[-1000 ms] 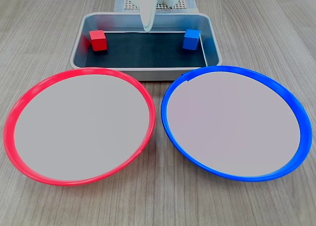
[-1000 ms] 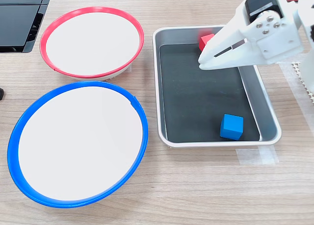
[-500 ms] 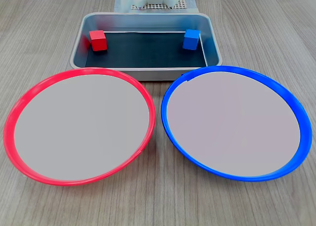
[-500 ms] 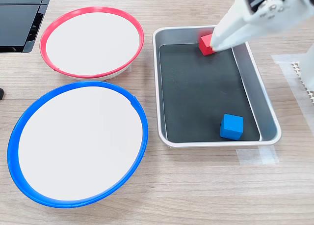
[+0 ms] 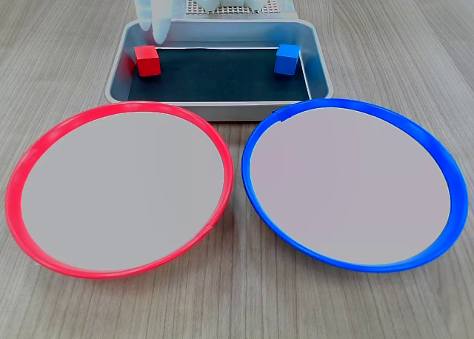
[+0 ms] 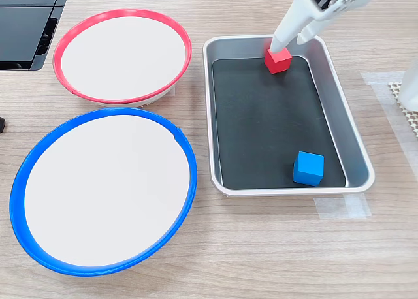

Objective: Move two blocks from tray to matching dishes

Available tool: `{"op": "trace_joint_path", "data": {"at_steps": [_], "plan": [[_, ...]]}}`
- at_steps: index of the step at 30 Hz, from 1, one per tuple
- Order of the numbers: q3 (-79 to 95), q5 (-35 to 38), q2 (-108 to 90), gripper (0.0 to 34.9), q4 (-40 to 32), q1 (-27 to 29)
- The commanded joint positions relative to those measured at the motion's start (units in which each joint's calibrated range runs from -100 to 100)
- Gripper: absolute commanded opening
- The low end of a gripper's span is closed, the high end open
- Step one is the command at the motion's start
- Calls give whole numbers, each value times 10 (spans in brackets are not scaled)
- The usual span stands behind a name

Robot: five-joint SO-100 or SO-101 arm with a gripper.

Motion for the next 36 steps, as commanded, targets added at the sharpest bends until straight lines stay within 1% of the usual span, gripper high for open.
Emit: {"op": "trace_joint_path", "data": {"at_steps": [1,8,12,13,14,16,17,18,19,22,25,29,32,34,35,36], "plan": [[-1,7,32,174,-32,8],[28,22,77,174,-99,20],[61,26,78,164,-136,18],[65,27,79,148,-140,15],[65,27,80,124,-141,10],[54,25,86,16,-139,-6],[47,24,87,3,-136,-12],[28,16,91,3,-127,-24],[-25,-5,97,3,-98,-51],[-138,-48,121,2,-47,-101],[-308,-114,195,2,-28,-151],[-526,-181,352,2,-38,-184],[-633,-197,465,2,-58,-192],[-675,-195,527,3,-77,-193],[-685,-192,555,11,-92,-193],[-685,-188,571,30,-109,-192]]}}
